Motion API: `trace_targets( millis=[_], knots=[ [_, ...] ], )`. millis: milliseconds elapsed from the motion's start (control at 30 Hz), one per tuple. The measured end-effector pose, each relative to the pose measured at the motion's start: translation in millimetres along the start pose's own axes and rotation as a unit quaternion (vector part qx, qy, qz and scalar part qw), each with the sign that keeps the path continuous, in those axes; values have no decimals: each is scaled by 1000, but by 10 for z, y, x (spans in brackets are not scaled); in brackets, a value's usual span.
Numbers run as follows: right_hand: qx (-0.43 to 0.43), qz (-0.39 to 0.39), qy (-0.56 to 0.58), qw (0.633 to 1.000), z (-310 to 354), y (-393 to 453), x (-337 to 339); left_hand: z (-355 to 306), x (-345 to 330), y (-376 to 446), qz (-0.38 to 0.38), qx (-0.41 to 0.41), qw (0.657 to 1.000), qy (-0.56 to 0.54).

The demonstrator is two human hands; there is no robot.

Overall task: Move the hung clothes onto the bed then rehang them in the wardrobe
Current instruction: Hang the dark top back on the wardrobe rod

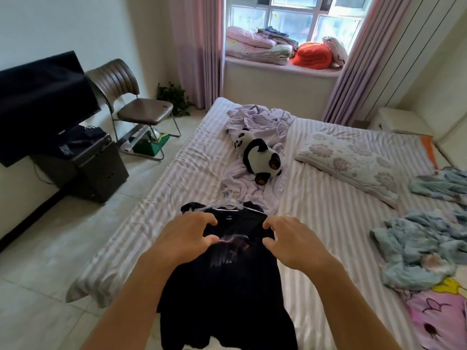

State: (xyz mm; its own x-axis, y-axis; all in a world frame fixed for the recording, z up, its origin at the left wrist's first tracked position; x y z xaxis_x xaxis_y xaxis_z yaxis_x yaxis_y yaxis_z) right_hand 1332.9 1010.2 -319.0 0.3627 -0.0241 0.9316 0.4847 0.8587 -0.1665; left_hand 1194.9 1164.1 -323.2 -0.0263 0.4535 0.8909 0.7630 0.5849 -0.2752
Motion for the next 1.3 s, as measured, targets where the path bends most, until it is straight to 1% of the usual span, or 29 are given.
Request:
trace_targets(
  millis=[167, 300, 567, 733, 900, 1067, 1300],
  knots=[
    [0, -9, 12, 1000, -331, 609, -73, -7, -40, 644, -3, 11, 1000, -10],
    [6, -4, 15, 1000, -628, 1123, -178, 73, -167, 1177, -7, 49, 999, -15],
    [-38, 19, 32, 999, -1285, 2101, -604, 430, -592, 2201, 23, 108, 994, -22],
    [-76, 6, 64, 995, -1598, 2612, -1032, 721, -976, 2842, 41, 129, 991, -23],
    [-109, 36, 91, 989, -1895, 3054, -1560, 1099, -1445, 3364, 70, 156, 985, -30],
    [-123, 64, 97, 986, -2179, 3496, -2127, 1469, -1936, 3812, 78, 169, 982, -34],
    [-155, 86, 92, 980, -2532, 3913, -2857, 1813, -2529, 4344, 94, 175, 980, 6]
  ],
)
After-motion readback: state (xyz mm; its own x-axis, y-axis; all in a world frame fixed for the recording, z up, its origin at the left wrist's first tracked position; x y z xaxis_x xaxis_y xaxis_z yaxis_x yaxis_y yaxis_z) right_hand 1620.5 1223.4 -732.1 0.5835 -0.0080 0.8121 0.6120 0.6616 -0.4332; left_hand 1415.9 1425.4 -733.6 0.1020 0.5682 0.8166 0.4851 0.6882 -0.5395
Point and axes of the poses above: each hand's wrist, its own y-axis towards the middle knuckle, its own x-axis out of the back of the hand, z = x × y, the point moved 7 cm from there along y, towards the middle knuckle, and after that the axes turned 6 degrees about x, right-handed, at the moved point
